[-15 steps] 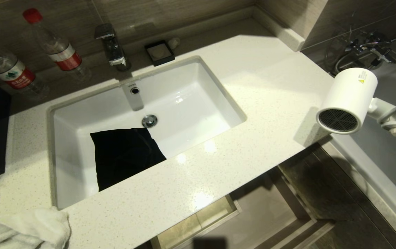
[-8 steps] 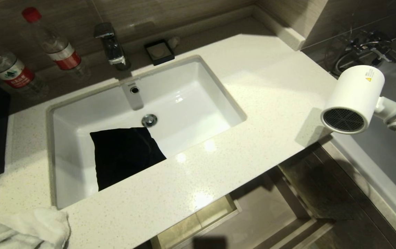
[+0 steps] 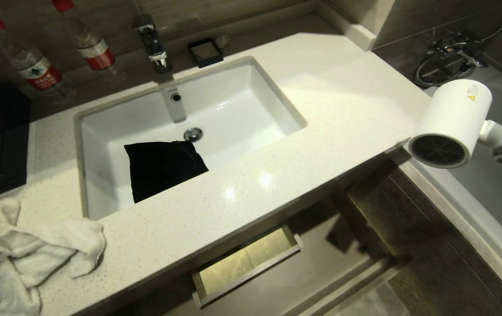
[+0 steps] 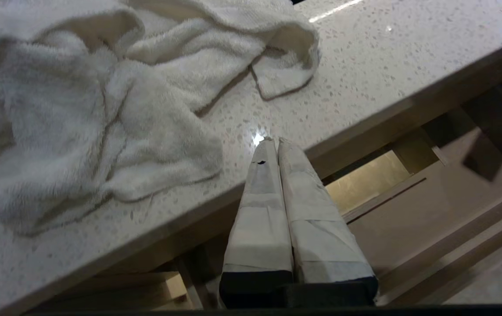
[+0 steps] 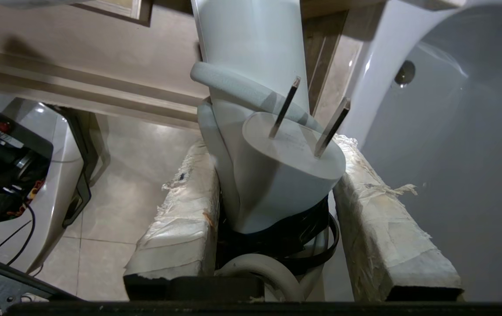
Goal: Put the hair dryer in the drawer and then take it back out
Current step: Put it into the drawer
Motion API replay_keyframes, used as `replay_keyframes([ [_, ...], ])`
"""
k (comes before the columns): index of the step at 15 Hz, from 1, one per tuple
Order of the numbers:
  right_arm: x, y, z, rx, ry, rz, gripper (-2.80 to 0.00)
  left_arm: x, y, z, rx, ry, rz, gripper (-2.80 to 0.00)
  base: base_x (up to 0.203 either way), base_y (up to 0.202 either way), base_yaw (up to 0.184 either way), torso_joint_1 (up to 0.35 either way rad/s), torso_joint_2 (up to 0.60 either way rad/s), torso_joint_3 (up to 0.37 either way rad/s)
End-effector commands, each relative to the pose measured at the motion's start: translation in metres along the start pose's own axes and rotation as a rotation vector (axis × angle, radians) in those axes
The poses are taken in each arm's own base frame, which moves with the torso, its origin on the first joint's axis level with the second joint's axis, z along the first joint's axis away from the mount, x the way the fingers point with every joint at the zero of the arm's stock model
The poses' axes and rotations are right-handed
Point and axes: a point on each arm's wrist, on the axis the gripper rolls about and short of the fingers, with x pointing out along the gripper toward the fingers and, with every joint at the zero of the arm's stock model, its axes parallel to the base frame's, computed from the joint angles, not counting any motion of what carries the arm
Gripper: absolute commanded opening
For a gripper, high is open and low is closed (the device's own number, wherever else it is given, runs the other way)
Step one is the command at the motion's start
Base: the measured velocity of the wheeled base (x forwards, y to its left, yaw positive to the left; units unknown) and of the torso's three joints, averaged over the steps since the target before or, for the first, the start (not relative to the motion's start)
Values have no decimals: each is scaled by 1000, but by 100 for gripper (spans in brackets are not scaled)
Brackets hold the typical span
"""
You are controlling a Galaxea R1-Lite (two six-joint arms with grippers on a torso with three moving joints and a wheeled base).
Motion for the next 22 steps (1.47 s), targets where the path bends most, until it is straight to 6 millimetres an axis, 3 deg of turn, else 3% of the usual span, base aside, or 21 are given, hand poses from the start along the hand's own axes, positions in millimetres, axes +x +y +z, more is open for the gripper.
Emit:
replay_keyframes([
  [1, -4, 2, -1, -4, 0, 1, -280, 0, 0, 0, 0, 0, 0, -280, 0, 0, 0, -345, 217, -144],
  [22, -14, 5, -7, 7, -6, -30, -280, 0, 0, 0, 0, 0, 0, -280, 0, 0, 0, -284, 61, -224],
])
